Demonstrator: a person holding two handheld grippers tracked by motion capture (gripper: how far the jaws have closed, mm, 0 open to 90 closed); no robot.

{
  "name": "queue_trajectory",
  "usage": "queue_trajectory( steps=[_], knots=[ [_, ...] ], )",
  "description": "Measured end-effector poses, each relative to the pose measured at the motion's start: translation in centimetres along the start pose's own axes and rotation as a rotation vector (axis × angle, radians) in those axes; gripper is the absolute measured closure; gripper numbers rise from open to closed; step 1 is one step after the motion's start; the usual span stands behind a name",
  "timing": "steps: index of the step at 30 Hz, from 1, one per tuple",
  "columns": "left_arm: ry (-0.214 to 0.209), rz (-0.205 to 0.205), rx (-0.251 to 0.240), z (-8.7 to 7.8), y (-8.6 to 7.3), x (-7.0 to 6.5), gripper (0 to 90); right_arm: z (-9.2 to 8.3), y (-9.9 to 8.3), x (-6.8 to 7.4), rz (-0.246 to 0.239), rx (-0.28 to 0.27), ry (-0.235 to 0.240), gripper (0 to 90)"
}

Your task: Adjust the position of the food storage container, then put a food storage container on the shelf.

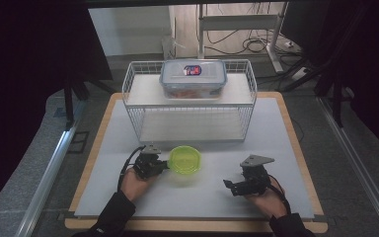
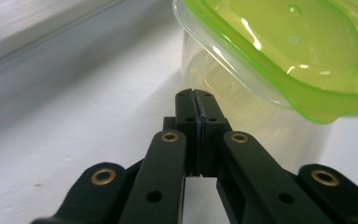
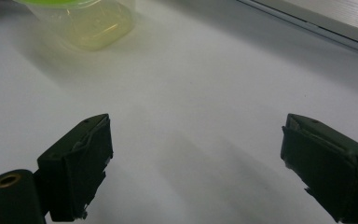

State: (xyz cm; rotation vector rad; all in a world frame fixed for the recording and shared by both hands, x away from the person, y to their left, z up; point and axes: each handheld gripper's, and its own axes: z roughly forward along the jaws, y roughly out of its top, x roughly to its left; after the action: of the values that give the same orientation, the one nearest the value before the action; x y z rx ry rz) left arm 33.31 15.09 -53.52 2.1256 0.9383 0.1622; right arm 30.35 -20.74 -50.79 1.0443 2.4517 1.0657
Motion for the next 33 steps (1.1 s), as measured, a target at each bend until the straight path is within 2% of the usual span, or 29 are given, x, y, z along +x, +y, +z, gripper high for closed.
queue_trajectory(
  steps=[3,6,10,13,16,19,23,28,33],
  knots=[
    [-0.009,0.010,0.010,0.4,0.0,-0.7,89.8,0.0,0.0,0.0,-0.001,0.000,0.000,8.9],
    [-0.012,0.044,0.027,0.8,0.1,-1.3,89.7,0.0,0.0,0.0,-0.003,0.001,-0.001,9.0],
    [0.013,0.049,0.034,0.6,0.0,-1.3,88.9,0.0,0.0,0.0,-0.002,-0.001,0.001,9.2],
    [0.059,0.057,0.030,-0.2,-0.1,-1.3,84.9,-0.1,0.1,0.0,0.001,-0.005,0.006,9.8],
    [0.102,0.059,0.014,-1.4,-0.4,-1.6,77.2,-0.2,0.1,0.0,0.000,-0.010,0.009,10.8],
    [0.150,0.058,-0.001,-2.7,-0.9,-1.8,65.2,-0.3,0.2,-0.1,0.006,-0.018,0.015,11.3],
    [0.194,0.025,-0.031,-4.3,-1.8,-2.0,46.1,-0.4,0.3,-0.1,0.021,-0.024,0.022,11.8],
    [0.199,-0.012,-0.049,-5.4,-3.0,-2.1,27.4,-0.6,0.3,-0.2,0.040,-0.022,0.026,12.9],
    [0.192,-0.015,-0.056,-6.0,-3.6,-2.5,19.2,-0.8,0.5,-0.4,0.073,0.002,0.032,15.7]
  ],
)
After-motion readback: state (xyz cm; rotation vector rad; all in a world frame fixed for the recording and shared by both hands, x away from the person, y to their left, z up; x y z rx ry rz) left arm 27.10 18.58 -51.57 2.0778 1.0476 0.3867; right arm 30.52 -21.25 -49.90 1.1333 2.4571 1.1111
